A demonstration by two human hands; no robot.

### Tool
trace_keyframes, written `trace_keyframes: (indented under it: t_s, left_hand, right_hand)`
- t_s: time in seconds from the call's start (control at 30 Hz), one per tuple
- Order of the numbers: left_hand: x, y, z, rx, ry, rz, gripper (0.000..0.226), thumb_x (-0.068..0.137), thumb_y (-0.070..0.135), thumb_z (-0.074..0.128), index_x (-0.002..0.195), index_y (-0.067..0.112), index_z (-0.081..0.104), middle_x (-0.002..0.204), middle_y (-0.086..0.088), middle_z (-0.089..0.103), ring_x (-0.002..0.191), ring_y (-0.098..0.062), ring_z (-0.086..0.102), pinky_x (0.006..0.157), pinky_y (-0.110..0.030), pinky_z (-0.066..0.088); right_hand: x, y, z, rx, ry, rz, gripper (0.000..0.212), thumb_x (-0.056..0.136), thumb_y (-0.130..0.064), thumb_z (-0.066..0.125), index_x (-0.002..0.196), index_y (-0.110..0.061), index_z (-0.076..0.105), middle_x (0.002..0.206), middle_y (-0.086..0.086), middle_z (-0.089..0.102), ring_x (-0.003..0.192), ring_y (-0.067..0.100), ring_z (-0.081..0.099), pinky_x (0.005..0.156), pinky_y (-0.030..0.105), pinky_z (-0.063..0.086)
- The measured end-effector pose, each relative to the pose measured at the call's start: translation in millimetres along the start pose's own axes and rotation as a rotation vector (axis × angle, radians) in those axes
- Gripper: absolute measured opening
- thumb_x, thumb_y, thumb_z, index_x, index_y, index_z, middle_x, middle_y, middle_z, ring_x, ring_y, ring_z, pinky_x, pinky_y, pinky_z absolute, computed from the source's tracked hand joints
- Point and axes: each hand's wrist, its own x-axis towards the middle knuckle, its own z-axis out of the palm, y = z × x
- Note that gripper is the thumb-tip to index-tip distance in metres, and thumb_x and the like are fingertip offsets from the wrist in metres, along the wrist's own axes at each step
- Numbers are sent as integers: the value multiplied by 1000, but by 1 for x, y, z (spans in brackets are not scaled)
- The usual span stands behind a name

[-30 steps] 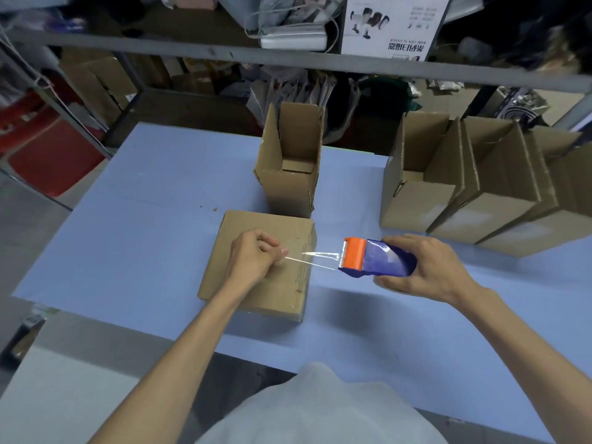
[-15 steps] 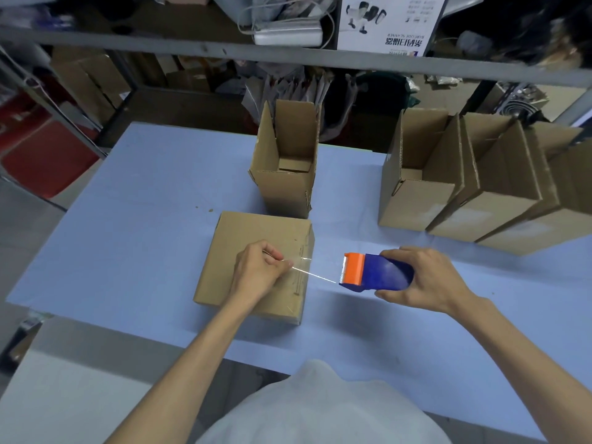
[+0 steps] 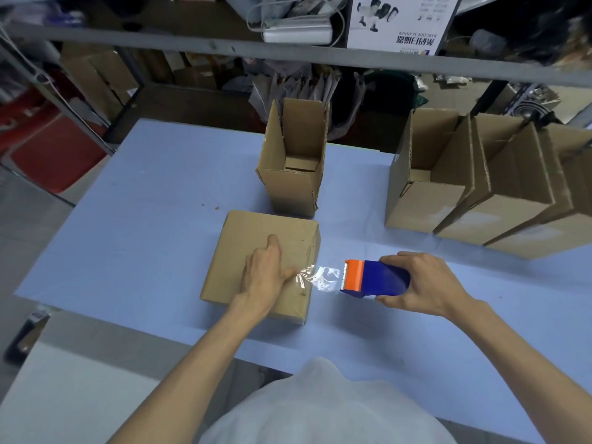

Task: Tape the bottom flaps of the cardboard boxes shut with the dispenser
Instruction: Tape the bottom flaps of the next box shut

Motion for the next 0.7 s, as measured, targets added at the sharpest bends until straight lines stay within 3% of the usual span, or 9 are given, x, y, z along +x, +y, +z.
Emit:
trace_keyframes:
  t_s: [0.07, 0.13, 0.23, 0.33, 0.57, 0.7]
  left_hand:
    - [4, -5, -7, 76, -27, -36, 60, 70, 50, 80, 96, 6, 48, 87, -10, 60, 84, -34, 57, 67, -39, 43]
    - [2, -9, -8, 123, 1, -6, 58, 69, 56, 77, 92, 11, 48, 82, -1, 58, 79, -28, 58, 64, -35, 41]
    - [-3, -9, 0, 33, 30, 170, 33, 75, 37, 78, 89, 20, 54, 74, 11, 52, 75, -18, 58, 61, -28, 36]
    - [-3, -13, 5, -60, -32, 281, 16, 79, 23, 74, 90, 25, 62, 80, 10, 55, 76, -13, 57, 63, -26, 38]
    - [0, -20, 9, -107, -37, 283, 13, 81, 28, 72, 88, 32, 63, 82, 13, 57, 71, -2, 53, 62, -22, 43]
    - [0, -23, 12, -75, -18, 280, 13, 81, 29, 71, 89, 34, 62, 81, 16, 55, 71, 2, 51, 59, -17, 39]
  right_hand:
    - [2, 0, 1, -14, -16, -8, 52, 63, -55, 72, 106, -27, 62, 84, -6, 65, 75, 15, 59, 63, 29, 51]
    - [3, -1, 2, -18, -24, -19, 52, 63, -56, 71, 105, -27, 61, 83, -5, 64, 73, 16, 59, 62, 28, 50]
    - [9, -6, 5, -72, -66, -46, 46, 62, -58, 64, 97, -29, 59, 76, -6, 59, 69, 17, 56, 57, 26, 44]
    - [21, -18, 11, -61, -111, -35, 37, 59, -61, 60, 77, -31, 50, 62, -10, 49, 61, 16, 49, 49, 23, 30]
    - [53, -54, 35, -132, -191, 46, 48, 61, -56, 72, 85, -17, 58, 79, 2, 61, 68, 24, 55, 55, 28, 38]
    - [68, -71, 30, -256, -210, -14, 49, 64, -52, 73, 81, -16, 44, 79, 4, 56, 62, 24, 47, 55, 28, 32]
